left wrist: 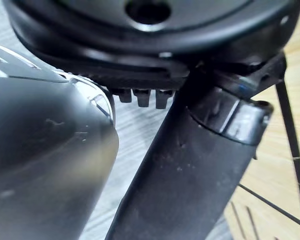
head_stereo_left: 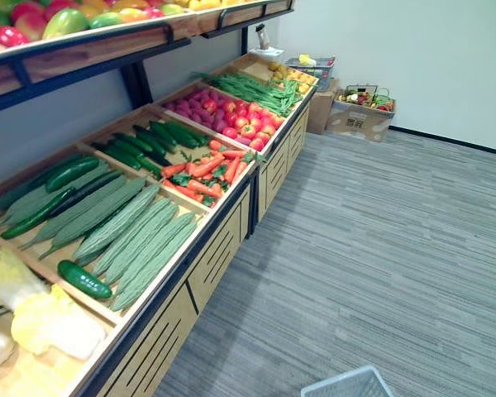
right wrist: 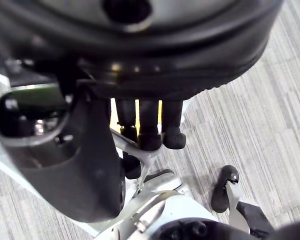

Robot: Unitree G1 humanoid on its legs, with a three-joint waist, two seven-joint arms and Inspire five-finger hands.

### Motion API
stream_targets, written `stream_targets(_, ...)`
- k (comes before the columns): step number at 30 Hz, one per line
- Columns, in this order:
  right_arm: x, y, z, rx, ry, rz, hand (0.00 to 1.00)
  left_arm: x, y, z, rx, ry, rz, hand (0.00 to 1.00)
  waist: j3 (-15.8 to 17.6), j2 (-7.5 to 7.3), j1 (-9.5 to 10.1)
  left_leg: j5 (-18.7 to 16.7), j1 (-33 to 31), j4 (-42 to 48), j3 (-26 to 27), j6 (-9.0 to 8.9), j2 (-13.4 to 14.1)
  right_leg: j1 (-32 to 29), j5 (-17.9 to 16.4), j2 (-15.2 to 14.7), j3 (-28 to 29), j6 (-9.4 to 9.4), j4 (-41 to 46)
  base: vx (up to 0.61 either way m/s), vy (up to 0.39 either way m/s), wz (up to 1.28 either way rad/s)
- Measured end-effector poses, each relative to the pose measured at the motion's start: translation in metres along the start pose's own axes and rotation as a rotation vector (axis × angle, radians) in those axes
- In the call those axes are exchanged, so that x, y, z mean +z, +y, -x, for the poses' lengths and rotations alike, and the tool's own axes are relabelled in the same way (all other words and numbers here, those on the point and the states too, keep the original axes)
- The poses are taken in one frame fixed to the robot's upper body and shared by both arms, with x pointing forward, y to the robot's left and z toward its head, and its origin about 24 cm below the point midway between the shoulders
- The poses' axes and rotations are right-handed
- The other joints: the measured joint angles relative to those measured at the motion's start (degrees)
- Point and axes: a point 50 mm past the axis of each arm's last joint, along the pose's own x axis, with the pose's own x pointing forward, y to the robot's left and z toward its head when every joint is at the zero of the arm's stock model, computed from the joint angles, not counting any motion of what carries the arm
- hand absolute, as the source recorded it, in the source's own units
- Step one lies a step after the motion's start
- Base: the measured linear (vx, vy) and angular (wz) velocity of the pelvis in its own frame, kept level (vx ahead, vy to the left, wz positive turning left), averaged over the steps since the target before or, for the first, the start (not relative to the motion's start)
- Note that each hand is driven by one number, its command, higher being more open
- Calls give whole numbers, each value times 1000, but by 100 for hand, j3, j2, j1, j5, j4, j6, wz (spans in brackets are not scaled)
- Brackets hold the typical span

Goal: Pick vegetable in the basket

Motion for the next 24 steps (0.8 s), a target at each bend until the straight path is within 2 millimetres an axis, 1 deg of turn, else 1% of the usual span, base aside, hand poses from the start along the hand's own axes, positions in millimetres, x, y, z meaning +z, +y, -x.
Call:
stream_targets(1,2,-1,0,-5,-2,5,0,-3,-1,0,-3,1,23,100,0,-2,13,-67,-95,29,-365,-5,-132,94,5,22,121,5,-61,62,-69,-98)
stream_targets(2,5,-3,1,-12,-3,22,0,-5,-5,0,-13,-20,47,100,-1,-9,52,-112,-194,-137,-637,-53,-281,196,29,47,241,37,-172,43,7,-86)
stream_targets(5,7,-5,1,-11,0,39,0,-5,-7,0,-29,-30,70,100,-19,-17,75,-95,-346,-1013,-957,-30,-452,314,69,75,339,94,-368,32,10,-61)
stream_targets(6,7,-6,1,-11,0,50,0,-5,-8,0,-40,-31,70,100,-41,-13,74,-5,-493,-1631,-1247,48,-558,319,88,70,386,123,-444,31,18,-35)
stream_targets(7,6,-6,1,-13,1,51,0,-4,-8,0,-42,-31,72,100,-47,-17,76,55,-535,-1835,-1401,40,-610,328,93,61,435,132,-470,59,37,-39)
stream_targets(8,5,-8,2,-18,3,59,0,-4,-7,0,-41,-31,73,100,-79,-41,98,267,-602,-2043,-1623,18,-733,326,104,12,537,149,-480,88,55,-32)
stream_targets(9,5,-9,2,-20,-1,88,0,-6,-6,0,-38,-27,72,100,-117,-30,107,449,-592,-2231,-1802,9,-841,322,109,-33,610,161,-467,134,88,-33)
stream_targets(10,6,-11,2,-21,-9,92,0,-8,-7,0,-38,-20,71,100,-154,21,104,644,-564,-2333,-1881,0,-891,318,105,-41,660,188,-448,136,98,-25)
stream_targets(11,8,-12,2,-22,-16,95,0,-10,-8,0,-38,-13,74,100,-181,72,104,869,-507,-2409,-1877,29,-898,312,92,-37,702,209,-412,166,148,-25)
stream_targets(12,8,-11,2,-19,-22,99,0,-12,-7,0,-33,-6,78,100,-196,72,106,977,-395,-2487,-1826,21,-949,313,66,-86,790,250,-343,149,149,-24)
stream_targets(13,9,-10,2,-17,-34,104,0,-12,-6,0,-32,-2,69,100,-250,83,86,996,-263,-2645,-1784,33,-1039,319,38,-175,823,295,-300,193,224,-18)
stream_targets(14,10,-11,2,-17,-44,99,0,-12,-7,0,-34,2,63,100,-313,65,64,1032,-183,-2801,-1747,89,-1127,308,29,-258,841,322,-295,114,146,-8)
stream_targets(16,9,-8,2,-10,-44,106,0,-11,-10,-1,-44,5,51,100,-380,52,39,1073,-107,-2990,-1732,152,-1242,302,20,-354,850,398,-301,151,190,0)
stream_targets(19,8,-6,2,6,-41,111,0,-10,-16,-3,-64,11,7,100,-386,63,30,1081,-76,-3070,-1739,166,-1402,299,-11,-505,852,511,-302,116,160,3)
stream_targets(21,10,-7,2,3,-48,115,0,-10,-17,-3,-65,12,16,100,-397,81,25,1103,-77,-3121,-1747,199,-1479,293,-24,-576,847,581,-322,69,95,3)
stream_targets(22,21,29,0,80,-74,177,0,-7,-17,-4,-72,5,-17,100,-430,-112,73,1284,-64,-3558,-1825,466,-1632,498,527,-591,786,738,-1179,0,0,0)
stream_targets(24,21,29,0,80,-74,177,0,-7,-18,-4,-72,5,-17,100,-431,-112,73,1284,-64,-3558,-1825,466,-1632,498,528,-591,786,738,-1179,0,0,0)
